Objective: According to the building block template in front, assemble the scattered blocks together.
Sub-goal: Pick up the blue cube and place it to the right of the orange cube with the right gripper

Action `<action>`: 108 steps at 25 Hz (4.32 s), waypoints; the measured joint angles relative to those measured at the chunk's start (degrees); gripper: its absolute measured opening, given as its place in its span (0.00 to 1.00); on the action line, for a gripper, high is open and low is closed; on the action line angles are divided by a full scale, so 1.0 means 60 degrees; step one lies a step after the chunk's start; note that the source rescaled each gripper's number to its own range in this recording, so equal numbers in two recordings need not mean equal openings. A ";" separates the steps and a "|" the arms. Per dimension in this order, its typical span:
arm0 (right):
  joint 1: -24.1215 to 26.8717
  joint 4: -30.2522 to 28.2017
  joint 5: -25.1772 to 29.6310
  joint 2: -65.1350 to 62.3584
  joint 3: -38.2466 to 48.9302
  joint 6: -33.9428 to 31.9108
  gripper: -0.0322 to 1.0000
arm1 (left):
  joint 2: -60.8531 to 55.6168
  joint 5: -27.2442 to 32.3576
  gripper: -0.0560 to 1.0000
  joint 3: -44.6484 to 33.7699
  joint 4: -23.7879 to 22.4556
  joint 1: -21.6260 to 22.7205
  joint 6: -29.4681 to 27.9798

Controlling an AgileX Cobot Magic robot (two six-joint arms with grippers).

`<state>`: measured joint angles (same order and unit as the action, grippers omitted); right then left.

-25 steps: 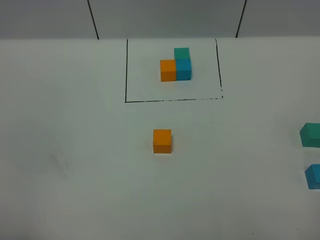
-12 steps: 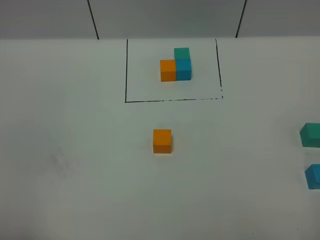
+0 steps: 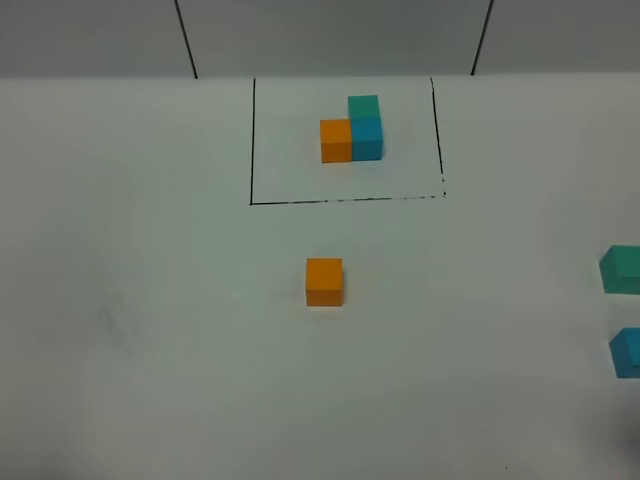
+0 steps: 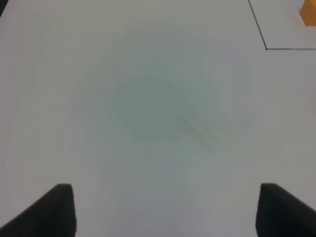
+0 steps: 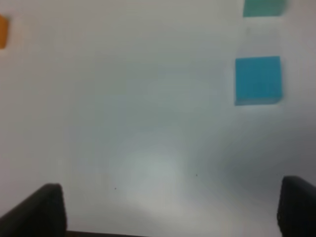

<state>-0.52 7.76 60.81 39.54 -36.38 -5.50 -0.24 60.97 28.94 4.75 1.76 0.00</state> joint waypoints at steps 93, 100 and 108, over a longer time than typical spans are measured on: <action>-0.4775 -0.1807 -0.0394 1.3322 -0.7834 0.9715 0.04 | 0.0000 0.0000 0.61 0.0000 0.0000 0.0000 0.0000; -0.4991 -0.1717 -0.0964 1.3578 -0.8008 0.9460 0.04 | 0.0000 0.0000 0.61 0.0000 0.0000 0.0000 0.0000; -0.4991 -0.1125 -0.0691 1.4283 -0.8607 0.9254 0.04 | 0.0000 0.0000 0.61 0.0000 0.0000 0.0000 0.0000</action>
<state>-30.46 1.01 56.67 125.23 -88.02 50.02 -0.24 60.97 28.94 4.75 1.76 0.00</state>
